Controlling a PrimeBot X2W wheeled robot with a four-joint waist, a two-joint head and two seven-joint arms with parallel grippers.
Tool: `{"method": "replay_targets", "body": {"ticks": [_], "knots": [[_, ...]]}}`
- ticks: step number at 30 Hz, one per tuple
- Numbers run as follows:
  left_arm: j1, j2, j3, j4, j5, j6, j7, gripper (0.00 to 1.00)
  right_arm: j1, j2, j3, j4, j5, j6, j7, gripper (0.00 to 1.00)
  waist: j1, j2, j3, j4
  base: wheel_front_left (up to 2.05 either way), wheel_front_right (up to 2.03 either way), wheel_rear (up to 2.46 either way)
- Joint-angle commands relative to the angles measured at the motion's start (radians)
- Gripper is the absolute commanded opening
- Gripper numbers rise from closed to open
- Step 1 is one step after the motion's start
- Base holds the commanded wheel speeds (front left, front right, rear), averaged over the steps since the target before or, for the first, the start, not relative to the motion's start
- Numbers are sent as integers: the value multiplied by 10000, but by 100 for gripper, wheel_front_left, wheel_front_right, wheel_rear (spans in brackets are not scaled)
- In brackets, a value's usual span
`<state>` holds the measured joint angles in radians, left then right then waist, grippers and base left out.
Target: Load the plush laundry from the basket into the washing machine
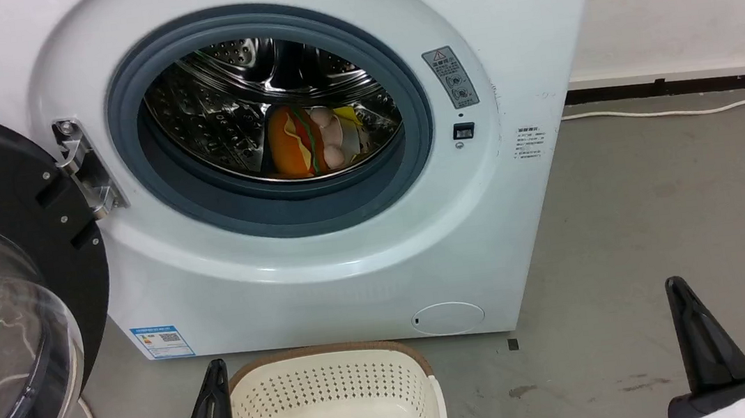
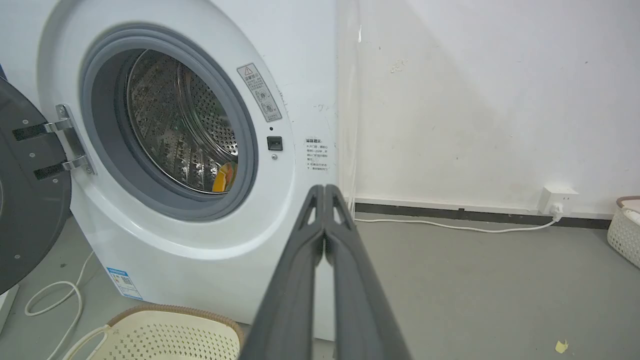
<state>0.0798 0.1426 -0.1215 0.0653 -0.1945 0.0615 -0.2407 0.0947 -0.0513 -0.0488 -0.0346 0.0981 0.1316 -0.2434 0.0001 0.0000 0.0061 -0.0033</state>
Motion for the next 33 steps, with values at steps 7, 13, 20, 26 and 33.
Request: {"method": "replay_targets", "body": {"ticks": [7, 13, 20, 26, 33], "knots": [[-99, -81, 107, -80, 190, -68, 177, 0, -118, 1, 51, 43, -114, -1, 194, 0, 0, 0, -4, 3, 0, 0, 0], [-138, -127, 168, -112, 287, -99, 300, 0, -163, 2, 75, 59, -161, -2, 317, 0, 0, 0, -8, 5, 0, 0, 0], [-183, -181, 238, -148, 399, -133, 442, 0, -216, 3, 103, 79, -217, -2, 460, 0, 0, 0, -11, 7, 0, 0, 0], [-215, -220, 289, -174, 479, -158, 545, 0, -254, 3, 123, 93, -257, -3, 563, 0, 0, 0, -14, 8, 0, 0, 0], [-259, -274, 360, -211, 592, -194, 688, 0, -307, 4, 151, 112, -312, -3, 707, 0, 0, 0, -17, 10, 0, 0, 0]]}}
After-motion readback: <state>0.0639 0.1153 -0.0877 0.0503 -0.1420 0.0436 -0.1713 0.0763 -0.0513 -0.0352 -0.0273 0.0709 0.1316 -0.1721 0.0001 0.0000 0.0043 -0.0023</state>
